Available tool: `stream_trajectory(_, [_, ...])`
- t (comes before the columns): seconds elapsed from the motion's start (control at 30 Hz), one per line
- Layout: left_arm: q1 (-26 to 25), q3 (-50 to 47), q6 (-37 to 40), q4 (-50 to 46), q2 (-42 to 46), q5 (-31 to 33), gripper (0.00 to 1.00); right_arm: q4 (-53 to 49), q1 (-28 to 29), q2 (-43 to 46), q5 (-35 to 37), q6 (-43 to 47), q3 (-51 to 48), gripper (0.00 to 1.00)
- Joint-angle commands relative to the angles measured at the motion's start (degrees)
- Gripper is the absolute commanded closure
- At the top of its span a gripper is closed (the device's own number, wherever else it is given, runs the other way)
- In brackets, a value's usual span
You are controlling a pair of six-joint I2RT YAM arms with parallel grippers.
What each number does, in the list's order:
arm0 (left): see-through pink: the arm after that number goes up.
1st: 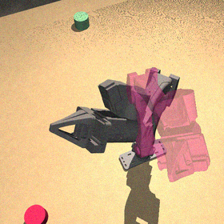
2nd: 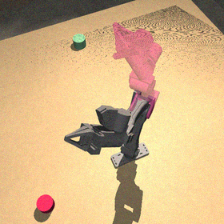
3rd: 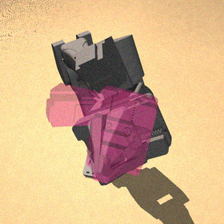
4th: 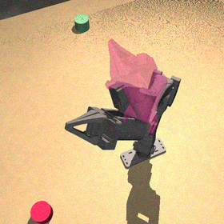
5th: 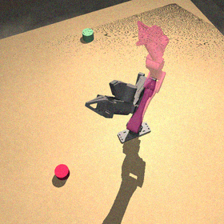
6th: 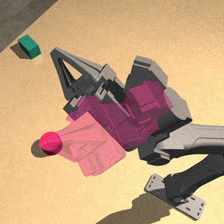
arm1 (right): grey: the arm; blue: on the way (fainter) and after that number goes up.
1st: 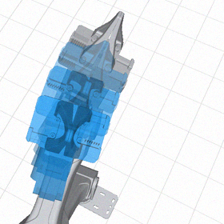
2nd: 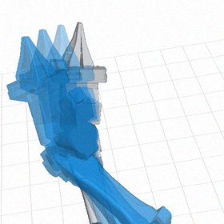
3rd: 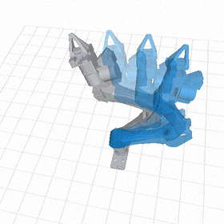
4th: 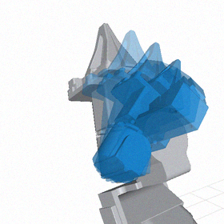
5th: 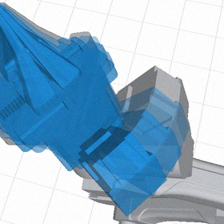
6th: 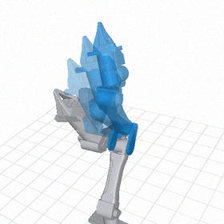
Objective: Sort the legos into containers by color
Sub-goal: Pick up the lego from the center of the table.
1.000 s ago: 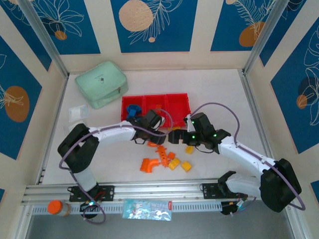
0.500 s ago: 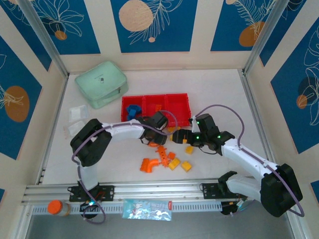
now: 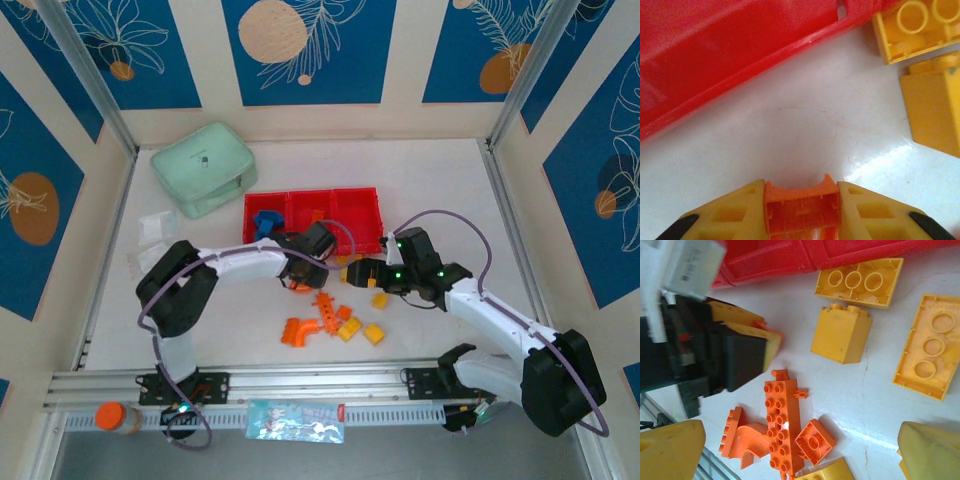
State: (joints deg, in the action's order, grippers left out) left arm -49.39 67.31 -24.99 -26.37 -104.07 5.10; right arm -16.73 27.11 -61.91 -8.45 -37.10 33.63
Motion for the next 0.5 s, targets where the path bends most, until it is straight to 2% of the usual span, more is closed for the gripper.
stream_trajectory(0.0, [-0.08, 3.23, 2.22, -3.71, 6.09, 2.74, 0.69, -0.21, -0.63, 1.18, -1.68, 0.83, 1.88, 0.01])
stream_trajectory(0.2, [3.19, 10.09, 0.62, -6.22, 5.84, 3.36, 0.7, -0.49, -1.67, 0.56, -1.45, 1.59, 5.21, 0.01])
stream_trajectory(0.47, [10.18, 21.42, -6.43, -4.21, -5.08, 1.32, 0.71, -1.05, -2.76, -0.24, -0.21, 2.48, 7.39, 0.01])
